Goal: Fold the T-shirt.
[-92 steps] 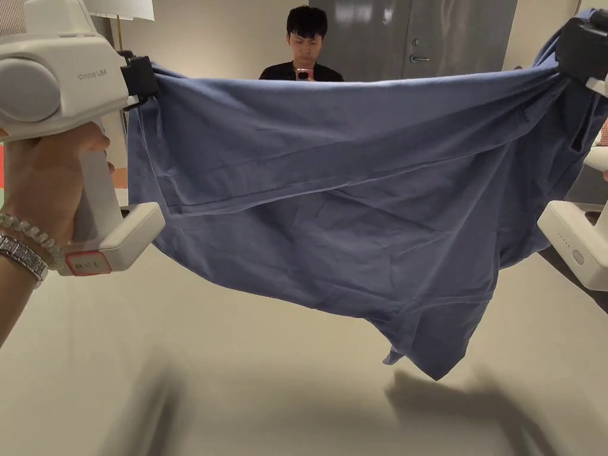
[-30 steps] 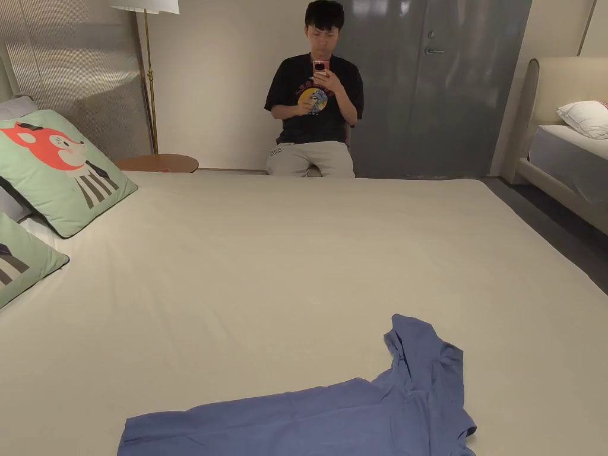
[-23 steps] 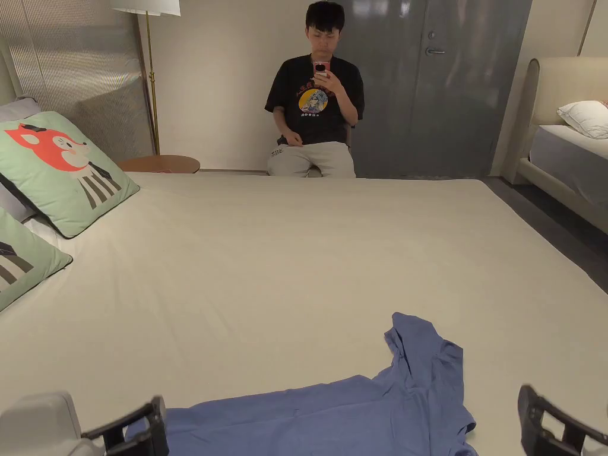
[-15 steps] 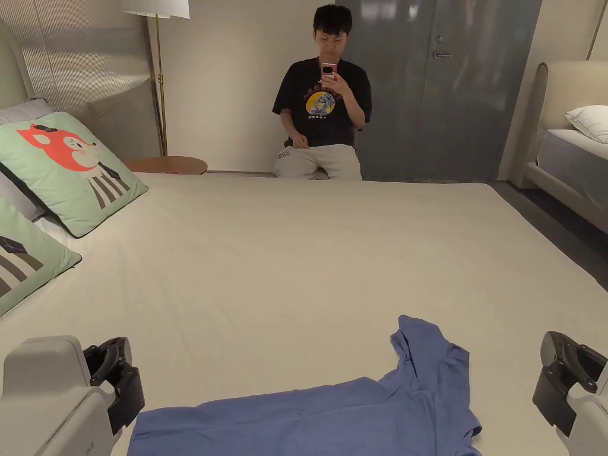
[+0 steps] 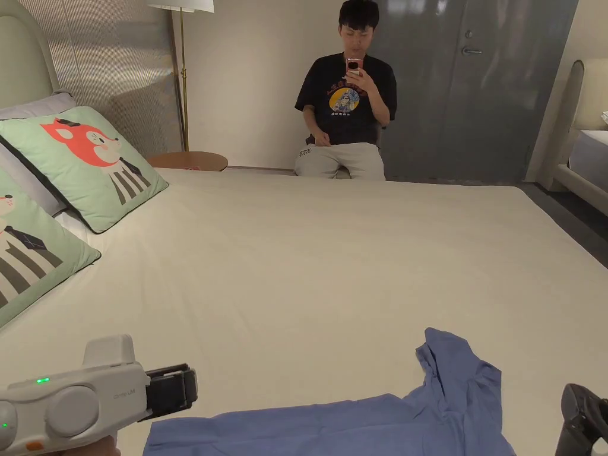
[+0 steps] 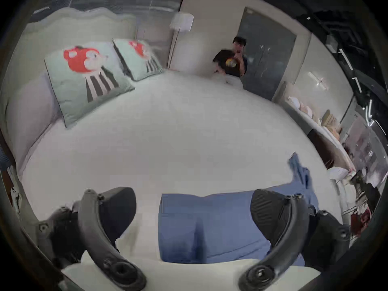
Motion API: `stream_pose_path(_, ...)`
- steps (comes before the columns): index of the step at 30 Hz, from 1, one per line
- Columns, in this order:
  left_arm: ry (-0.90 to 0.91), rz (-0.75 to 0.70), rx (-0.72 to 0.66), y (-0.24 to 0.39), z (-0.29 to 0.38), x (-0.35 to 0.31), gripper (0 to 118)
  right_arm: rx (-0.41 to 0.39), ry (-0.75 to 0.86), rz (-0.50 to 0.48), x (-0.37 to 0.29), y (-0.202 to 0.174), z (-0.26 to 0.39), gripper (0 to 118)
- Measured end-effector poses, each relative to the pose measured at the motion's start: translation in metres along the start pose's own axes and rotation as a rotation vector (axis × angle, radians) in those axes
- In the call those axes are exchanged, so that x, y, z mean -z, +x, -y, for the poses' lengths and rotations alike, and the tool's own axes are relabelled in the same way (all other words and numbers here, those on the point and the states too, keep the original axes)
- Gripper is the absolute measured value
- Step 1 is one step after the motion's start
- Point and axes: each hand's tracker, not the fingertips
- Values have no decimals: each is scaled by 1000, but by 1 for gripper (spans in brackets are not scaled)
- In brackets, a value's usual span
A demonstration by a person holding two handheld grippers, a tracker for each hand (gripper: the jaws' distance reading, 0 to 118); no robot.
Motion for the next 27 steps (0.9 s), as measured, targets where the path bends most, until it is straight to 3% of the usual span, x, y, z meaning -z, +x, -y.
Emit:
stream_pose_path(6, -173, -57, -38, -13, 19, 68, 108, -11, -62, 7, 20, -2, 13, 1)
stream_pose_path(8, -201, -50, -36, -15, 29, 80, 102, -13, -83, 8, 29, 1, 20, 1)
stream_pose_path(11, -238, -70, -20, -13, 39, 93, 65, -20, -108, 9, 33, -8, 18, 1)
stream_pose_path(14, -215, -93, 26, -9, 38, 92, 58, -25, -131, 2, 41, -14, 17, 1)
stream_pose_path(15, -210, -97, 34, -5, 38, 88, 42, -27, -136, 2, 44, -16, 17, 1)
stream_pose_path(16, -195, -100, 47, -4, 37, 86, 18, -26, -145, 2, 50, -17, 16, 1)
stream_pose_path(17, -176, -89, 50, -4, 35, 83, 3, -24, -161, 2, 57, -18, 16, 6)
stream_pose_path(20, -164, -40, 30, -2, 32, 76, 2, -3, -247, -18, 92, -12, 15, 99)
stream_pose_path(21, -147, -39, 44, 1, 32, 73, 2, 3, -290, -31, 105, -12, 16, 114)
stream_pose_path(25, -110, -26, 68, 5, 30, 62, 2, 15, -438, -31, 170, -2, 30, 111)
stream_pose_path(27, -101, -17, 63, 7, 29, 58, 2, 29, -517, -26, 197, 6, 41, 103)
